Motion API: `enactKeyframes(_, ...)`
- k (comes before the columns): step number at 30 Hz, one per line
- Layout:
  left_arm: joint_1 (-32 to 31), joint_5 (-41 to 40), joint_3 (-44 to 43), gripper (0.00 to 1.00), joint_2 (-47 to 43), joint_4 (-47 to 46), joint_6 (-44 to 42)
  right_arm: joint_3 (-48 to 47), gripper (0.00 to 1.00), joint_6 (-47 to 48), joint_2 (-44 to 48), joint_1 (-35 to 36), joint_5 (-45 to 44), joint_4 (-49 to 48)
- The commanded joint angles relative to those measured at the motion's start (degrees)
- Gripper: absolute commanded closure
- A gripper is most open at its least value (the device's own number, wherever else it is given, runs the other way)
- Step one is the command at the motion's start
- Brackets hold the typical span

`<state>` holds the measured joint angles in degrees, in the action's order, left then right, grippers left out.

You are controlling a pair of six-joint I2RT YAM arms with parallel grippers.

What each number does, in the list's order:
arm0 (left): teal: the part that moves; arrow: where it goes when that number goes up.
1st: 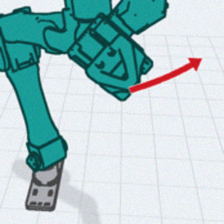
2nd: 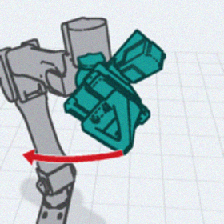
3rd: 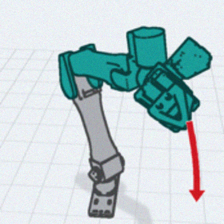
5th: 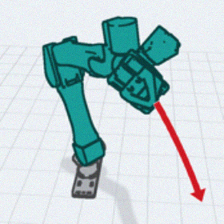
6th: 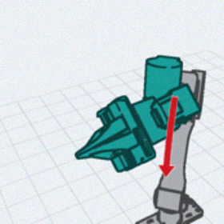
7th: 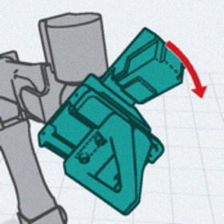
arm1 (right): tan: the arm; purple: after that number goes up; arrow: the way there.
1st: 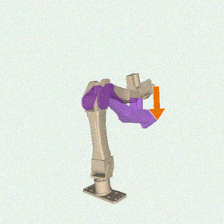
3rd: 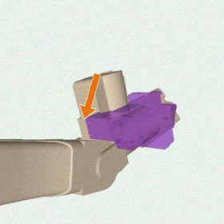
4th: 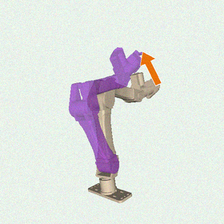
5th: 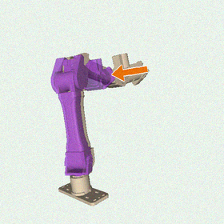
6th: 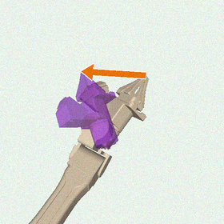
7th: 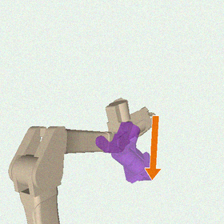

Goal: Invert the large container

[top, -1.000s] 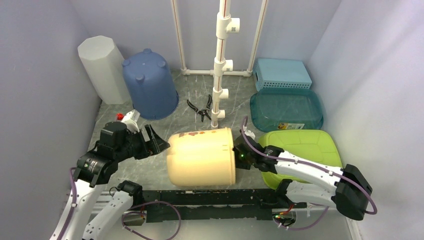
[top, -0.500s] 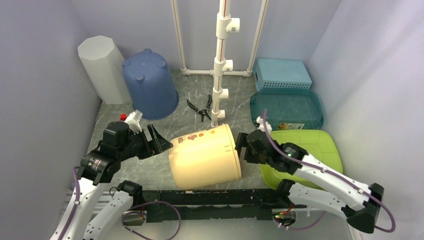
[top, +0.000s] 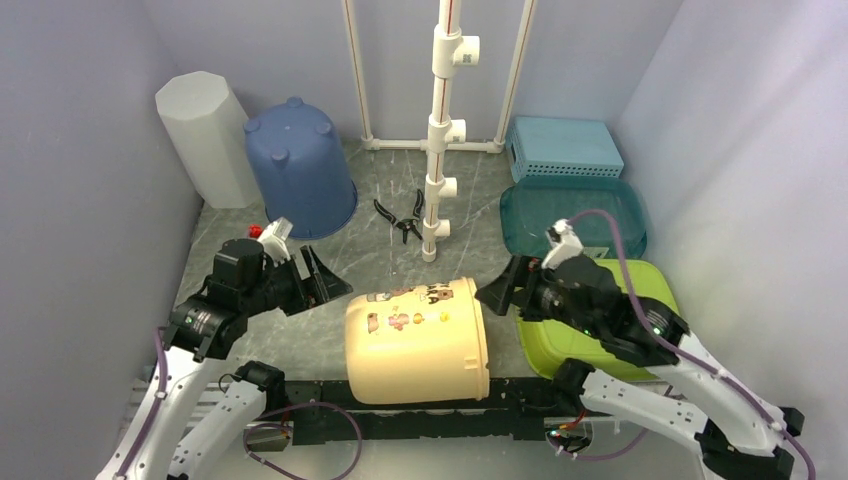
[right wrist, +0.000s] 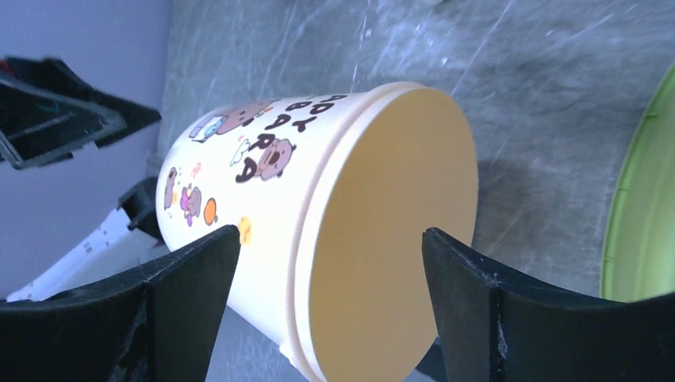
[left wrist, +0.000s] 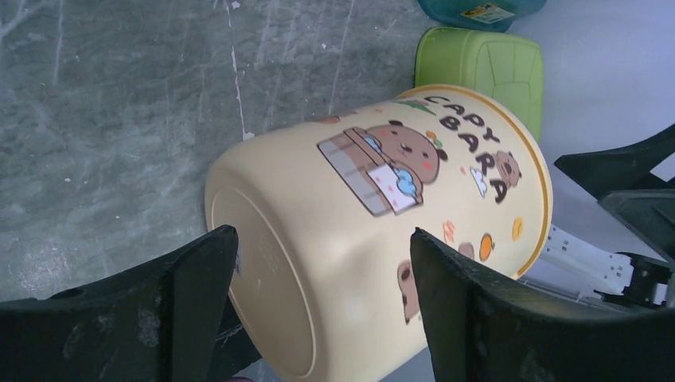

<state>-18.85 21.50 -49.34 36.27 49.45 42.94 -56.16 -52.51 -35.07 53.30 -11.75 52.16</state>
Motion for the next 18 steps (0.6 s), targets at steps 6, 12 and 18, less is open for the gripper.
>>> enactKeyframes(6, -0.1, 1.6, -0.3, 0.16, -0.3, -1.6, 0.1, 1.9, 0.38, 4.7, -11.7, 1.1, 10.8, -5.7)
enactKeyframes(12, 0.0, 0.2, -0.1, 0.15, -1.5, 0.1, -0.2, 3.2, 0.66, 4.9, -11.1, 1.1, 10.4, -8.1)
enactKeyframes(18, 0.0, 0.5, -0.5, 0.16, -0.5, -1.0, -0.1, 5.6, 0.75, 3.2, -9.7, 1.1, 11.1, -11.5)
